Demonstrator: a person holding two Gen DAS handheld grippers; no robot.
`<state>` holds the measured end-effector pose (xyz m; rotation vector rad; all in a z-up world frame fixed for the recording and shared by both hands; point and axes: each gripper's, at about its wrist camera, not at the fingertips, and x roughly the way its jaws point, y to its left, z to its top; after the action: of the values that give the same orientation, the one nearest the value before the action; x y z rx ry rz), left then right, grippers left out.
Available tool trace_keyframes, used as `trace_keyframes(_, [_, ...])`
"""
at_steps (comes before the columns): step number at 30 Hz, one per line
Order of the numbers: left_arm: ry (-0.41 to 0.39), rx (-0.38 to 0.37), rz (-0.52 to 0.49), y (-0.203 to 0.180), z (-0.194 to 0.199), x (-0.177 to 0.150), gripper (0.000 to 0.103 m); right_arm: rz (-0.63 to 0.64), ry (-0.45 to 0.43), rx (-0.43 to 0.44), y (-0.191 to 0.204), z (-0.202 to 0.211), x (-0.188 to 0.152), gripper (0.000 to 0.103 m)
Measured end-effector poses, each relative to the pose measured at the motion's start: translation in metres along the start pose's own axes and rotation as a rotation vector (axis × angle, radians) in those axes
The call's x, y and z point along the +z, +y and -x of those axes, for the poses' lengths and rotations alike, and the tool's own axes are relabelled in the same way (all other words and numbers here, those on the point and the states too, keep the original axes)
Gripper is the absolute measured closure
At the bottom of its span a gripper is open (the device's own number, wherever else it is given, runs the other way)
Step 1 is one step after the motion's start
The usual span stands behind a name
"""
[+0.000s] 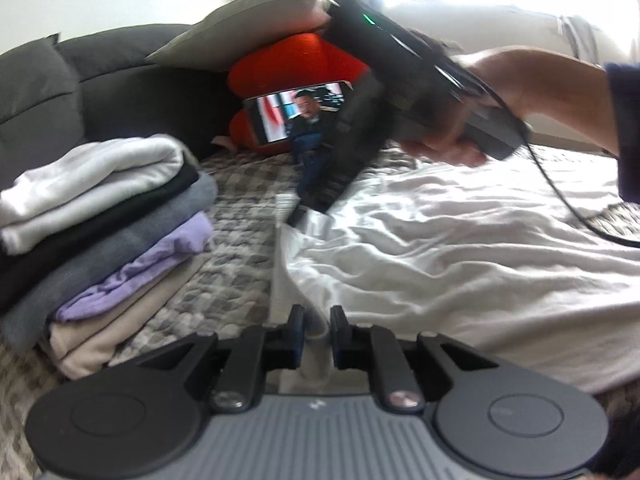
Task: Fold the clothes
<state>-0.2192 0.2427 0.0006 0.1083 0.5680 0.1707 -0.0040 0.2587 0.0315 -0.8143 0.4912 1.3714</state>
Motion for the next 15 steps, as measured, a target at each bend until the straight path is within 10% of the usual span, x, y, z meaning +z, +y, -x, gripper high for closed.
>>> trace_keyframes(15, [0.036, -0.099, 0.058, 0.02, -0.001, 0.001, 0.091, 0.086, 0.124, 0.072, 0.016, -0.012, 0.002, 0.059])
